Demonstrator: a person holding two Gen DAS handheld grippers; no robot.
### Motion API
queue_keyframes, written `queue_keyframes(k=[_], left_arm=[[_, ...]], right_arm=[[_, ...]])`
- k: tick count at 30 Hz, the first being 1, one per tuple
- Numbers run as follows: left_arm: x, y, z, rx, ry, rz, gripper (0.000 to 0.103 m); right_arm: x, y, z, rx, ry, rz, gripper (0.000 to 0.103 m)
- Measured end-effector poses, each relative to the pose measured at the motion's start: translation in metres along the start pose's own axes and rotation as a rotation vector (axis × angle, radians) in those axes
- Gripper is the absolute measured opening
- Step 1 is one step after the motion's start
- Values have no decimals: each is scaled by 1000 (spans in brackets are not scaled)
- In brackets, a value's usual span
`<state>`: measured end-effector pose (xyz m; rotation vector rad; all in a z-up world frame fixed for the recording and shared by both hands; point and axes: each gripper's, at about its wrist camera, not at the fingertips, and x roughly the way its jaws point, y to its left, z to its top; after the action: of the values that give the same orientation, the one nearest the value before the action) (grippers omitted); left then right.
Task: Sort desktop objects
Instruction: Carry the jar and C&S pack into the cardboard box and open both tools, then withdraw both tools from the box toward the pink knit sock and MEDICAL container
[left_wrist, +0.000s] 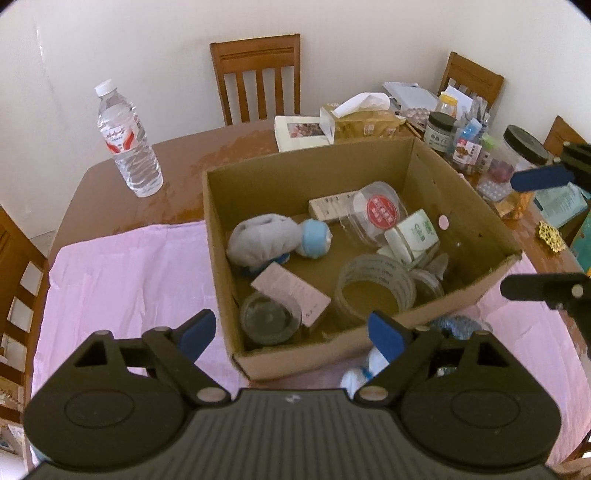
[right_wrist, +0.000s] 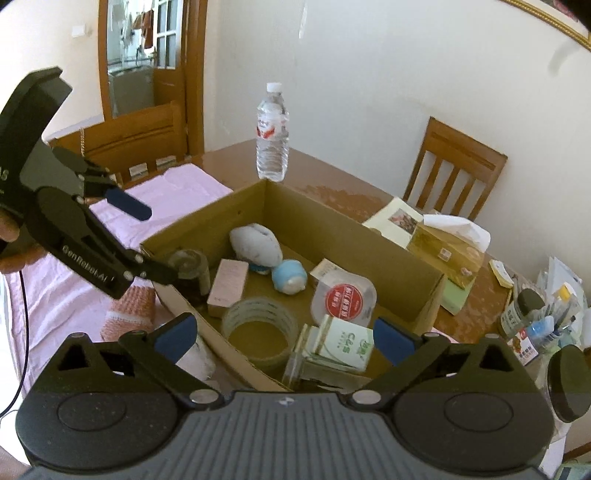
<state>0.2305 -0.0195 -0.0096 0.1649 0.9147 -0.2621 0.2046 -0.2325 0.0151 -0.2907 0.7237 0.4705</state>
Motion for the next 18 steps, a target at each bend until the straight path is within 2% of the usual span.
queue_keyframes(k=[4,9,12,18], left_arm=[[-9,0,-9,11,-8,19,90],[-19,2,-22,27,-29,48,95],[-20,1,-30,50,-20,62,96],[-19,5,-47,83,-2,24,96]], right_arm=[[-3,7,-2,-22,-10,41,103],[-4,23,-6,-113,-2,86,103],[-2,31,-9,-139,11,84,103],[-2,46,-15,-124,31,59,103]])
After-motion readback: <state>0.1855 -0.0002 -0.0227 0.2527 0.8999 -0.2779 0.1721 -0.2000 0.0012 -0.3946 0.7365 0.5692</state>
